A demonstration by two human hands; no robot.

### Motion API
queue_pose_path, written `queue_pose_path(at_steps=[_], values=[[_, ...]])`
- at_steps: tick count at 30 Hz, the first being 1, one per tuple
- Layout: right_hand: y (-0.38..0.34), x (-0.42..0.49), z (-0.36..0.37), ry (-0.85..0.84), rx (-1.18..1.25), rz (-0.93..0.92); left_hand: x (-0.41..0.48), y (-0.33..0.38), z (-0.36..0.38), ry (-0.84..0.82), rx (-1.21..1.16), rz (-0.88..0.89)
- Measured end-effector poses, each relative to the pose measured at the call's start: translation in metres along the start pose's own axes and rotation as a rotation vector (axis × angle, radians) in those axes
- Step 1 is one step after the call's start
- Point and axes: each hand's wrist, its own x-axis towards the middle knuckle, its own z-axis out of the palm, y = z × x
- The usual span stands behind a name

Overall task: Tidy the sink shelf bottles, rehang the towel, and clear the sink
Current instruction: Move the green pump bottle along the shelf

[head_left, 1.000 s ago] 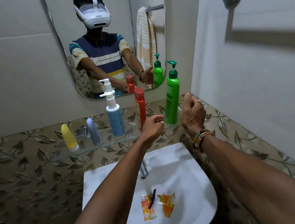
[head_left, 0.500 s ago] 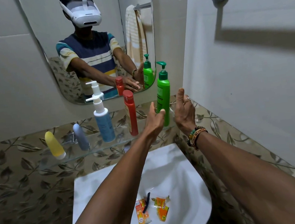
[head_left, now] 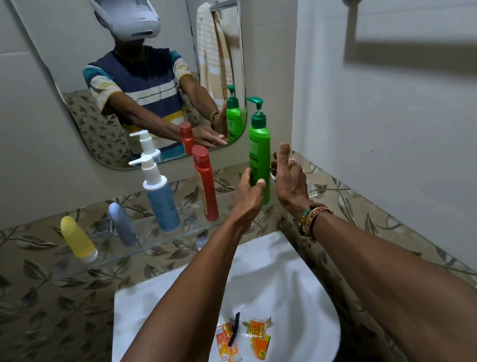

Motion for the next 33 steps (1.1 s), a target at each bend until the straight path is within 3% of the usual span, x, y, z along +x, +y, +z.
queue_pose_path(at_steps=[33], values=[[-0.004, -0.014, 0.025, -0.209, 0.017, 0.053, -0.009, -0.005, -0.028, 0.031, 0.013, -0.004]])
